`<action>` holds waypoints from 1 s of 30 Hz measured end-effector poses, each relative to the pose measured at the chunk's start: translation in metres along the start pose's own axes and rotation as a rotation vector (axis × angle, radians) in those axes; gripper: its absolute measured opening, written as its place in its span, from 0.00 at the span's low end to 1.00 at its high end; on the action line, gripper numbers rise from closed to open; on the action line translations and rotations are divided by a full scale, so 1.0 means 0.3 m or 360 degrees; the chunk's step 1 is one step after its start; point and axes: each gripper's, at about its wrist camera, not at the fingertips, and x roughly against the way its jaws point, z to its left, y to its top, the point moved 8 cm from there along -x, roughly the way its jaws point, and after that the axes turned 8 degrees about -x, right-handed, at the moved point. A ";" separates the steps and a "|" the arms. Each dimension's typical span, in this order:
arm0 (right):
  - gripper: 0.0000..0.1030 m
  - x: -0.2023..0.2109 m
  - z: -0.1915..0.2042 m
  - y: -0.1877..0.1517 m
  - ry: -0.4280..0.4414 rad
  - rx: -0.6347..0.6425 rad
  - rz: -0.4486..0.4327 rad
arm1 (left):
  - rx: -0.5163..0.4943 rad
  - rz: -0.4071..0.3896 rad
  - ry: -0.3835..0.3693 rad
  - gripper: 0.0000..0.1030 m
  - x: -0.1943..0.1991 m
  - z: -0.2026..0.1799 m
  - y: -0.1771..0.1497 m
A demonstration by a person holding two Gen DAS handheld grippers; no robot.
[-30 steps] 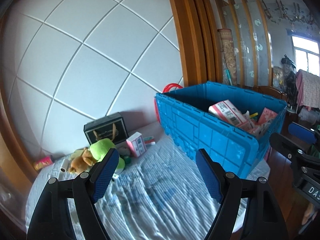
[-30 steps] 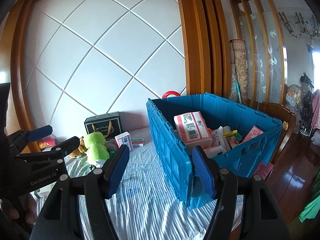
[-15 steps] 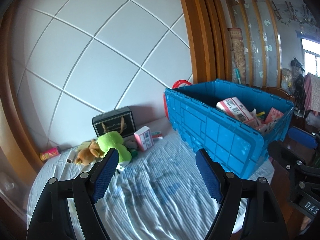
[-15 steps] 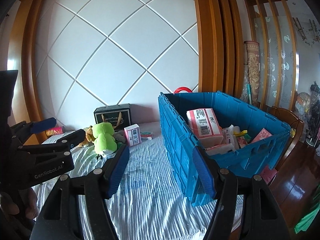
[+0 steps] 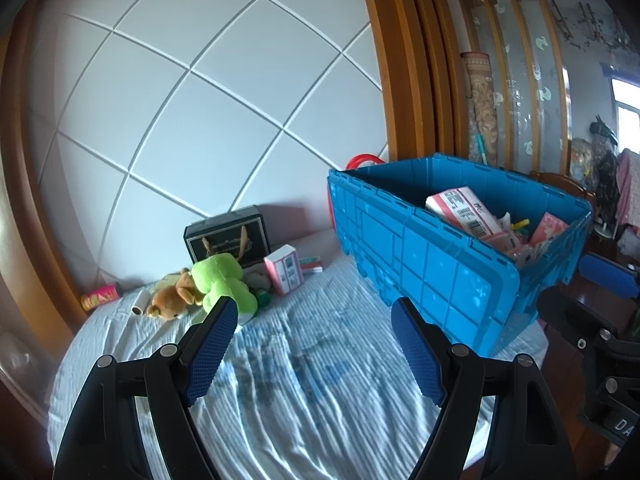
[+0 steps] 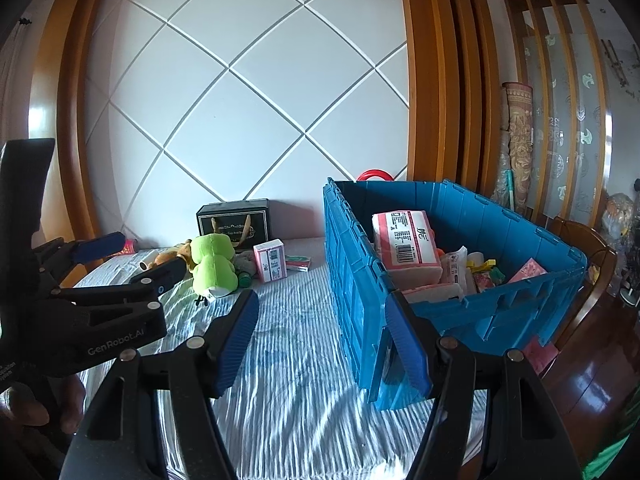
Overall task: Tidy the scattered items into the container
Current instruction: 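Move both tools back toward the remaining items on the bed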
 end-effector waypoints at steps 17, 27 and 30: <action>0.63 -0.050 -0.002 -0.025 0.0059 -0.0009 0.0038 | -0.0004 0.0070 0.0072 0.77 -0.030 0.029 -0.044; 0.63 -0.137 0.079 -0.034 0.0083 -0.0006 0.0082 | 0.0002 0.0143 0.0096 0.77 -0.107 0.125 -0.108; 0.63 -0.180 0.138 -0.036 0.0093 -0.0003 0.0099 | 0.0004 0.0160 0.0094 0.77 -0.139 0.182 -0.131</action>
